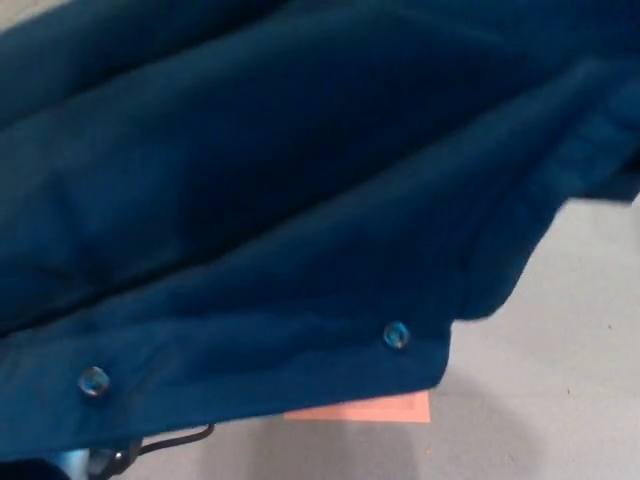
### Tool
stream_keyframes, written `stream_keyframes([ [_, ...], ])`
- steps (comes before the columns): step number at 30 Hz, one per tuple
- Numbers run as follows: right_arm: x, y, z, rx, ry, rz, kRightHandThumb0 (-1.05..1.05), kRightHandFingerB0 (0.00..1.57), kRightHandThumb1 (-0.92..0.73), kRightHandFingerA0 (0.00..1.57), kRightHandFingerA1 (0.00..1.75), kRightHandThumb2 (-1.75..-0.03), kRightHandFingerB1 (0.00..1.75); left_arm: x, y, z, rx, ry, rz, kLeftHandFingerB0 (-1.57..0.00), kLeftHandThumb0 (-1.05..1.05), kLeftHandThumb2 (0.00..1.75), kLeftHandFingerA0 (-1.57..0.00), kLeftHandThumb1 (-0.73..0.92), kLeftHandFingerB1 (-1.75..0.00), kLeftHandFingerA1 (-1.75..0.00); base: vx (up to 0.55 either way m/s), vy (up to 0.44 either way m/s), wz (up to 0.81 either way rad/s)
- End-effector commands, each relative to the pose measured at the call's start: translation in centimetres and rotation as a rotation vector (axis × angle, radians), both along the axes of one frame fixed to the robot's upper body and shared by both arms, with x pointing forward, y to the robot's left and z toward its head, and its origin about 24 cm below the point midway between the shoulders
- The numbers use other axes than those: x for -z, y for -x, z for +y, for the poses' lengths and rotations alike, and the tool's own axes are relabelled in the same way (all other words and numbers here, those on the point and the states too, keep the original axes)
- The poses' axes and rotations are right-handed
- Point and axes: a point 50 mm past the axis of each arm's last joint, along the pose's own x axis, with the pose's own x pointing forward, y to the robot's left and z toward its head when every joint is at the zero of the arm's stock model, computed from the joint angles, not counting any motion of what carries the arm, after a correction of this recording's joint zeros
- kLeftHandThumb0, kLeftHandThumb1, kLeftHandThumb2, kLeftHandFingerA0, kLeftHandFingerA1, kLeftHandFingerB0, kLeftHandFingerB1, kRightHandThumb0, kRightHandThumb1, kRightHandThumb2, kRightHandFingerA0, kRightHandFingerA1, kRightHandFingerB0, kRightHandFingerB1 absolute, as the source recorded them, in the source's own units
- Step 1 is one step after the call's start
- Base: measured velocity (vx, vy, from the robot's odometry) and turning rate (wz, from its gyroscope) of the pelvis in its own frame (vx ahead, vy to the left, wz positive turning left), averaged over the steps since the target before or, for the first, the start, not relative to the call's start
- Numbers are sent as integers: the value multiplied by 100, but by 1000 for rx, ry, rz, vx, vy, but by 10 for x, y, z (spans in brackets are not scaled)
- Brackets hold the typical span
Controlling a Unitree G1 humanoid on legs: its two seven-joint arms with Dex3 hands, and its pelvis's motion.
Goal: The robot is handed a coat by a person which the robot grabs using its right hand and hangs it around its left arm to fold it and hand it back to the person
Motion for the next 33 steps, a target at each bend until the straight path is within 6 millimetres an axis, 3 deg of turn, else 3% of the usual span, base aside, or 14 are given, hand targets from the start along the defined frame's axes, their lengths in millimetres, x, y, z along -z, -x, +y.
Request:
stream_keyframes([
  [1, 153, 9, 3, -307, 306, 725, -22, 112, -88, 127, 102, -66, 116, -23, -2, 43, -98, 31, -68, 0, -37, 106, 0, 48, -48, -48, 0, 0, 0],
  [3, 176, 8, 15, -362, 404, 773, -23, 112, -90, 127, 95, -67, 112, -25, -3, 42, -92, 28, -75, -10, -76, 66, -17, 82, -25, -30, 0, 0, 0],
  [4, 187, 9, 23, -395, 474, 795, -25, 113, -90, 126, 75, -68, 104, -26, -3, 42, -89, 21, -77, 0, -71, 102, -11, 65, -37, -45, 0, 0, 0],
  [9, 222, 15, 47, -449, 687, 904, -32, 107, -88, 113, 60, -67, 73, -28, -3, 39, -76, 13, -86, -3, -71, 99, -8, 66, -38, -43, 0, 0, 0],
  [11, 234, 15, 54, -568, 830, 937, -86, 0, -69, 0, 17, -103, 8, -30, -4, 37, -67, 14, -95, 0, -79, 103, -14, 69, -35, -46, 0, 0, 0],
  [14, 239, 13, 57, -680, 894, 962, -96, 0, -70, 0, 7, -99, 0, -32, -4, 35, -53, -2, -92, -1, -76, 104, -6, 69, -32, -43, 0, 0, 0],
  [15, 238, 11, 57, -671, 864, 964, -77, 0, -77, 0, 0, -62, 0, -32, -5, 35, -52, -1, -93, -2, -79, 104, -11, 69, -32, -45, 0, 0, 0],
  [20, 233, -1, 44, -627, 790, 948, -82, 0, -57, 0, 0, -84, 0, -38, -6, 33, -32, -6, -108, 0, -75, 105, -5, 70, -33, -44, 0, 0, 0],
  [21, 230, -6, 38, -620, 781, 950, -82, 0, -57, 0, 0, -84, 0, -38, -5, 35, -33, -5, -118, 0, -36, 108, 0, 52, -48, -48, 0, 0, 0],
  [23, 228, -8, 35, -618, 775, 951, -81, 0, -56, 0, 0, -82, 0, -39, -5, 34, -33, -4, -123, -5, -76, 98, -10, 71, -36, -42, 0, 0, 0],
  [26, 224, -12, 24, -610, 751, 955, -78, 0, -67, 0, 0, -76, 0, -41, -6, 36, -44, -16, -126, -9, -73, 66, -16, 88, -27, -30, 0, 0, 0],
  [27, 223, -12, 20, -604, 724, 941, -75, 0, -70, 0, 0, -77, 0, -42, -6, 36, -45, -16, -125, 0, -78, 103, -12, 69, -33, -46, 0, 0, 0],
  [30, 225, -15, 7, -577, 631, 950, -84, 0, -78, 0, 0, -64, 0, -44, -6, 37, -40, -17, -132, -2, -77, 103, -10, 68, -34, -45, 0, 0, 0],
  [33, 223, -18, -8, -535, 479, 938, -100, 0, -72, 0, 7, -104, 0, -48, -7, 37, -37, -31, -136, -3, -75, 104, -5, 69, -34, -43, 0, 0, 0],
])
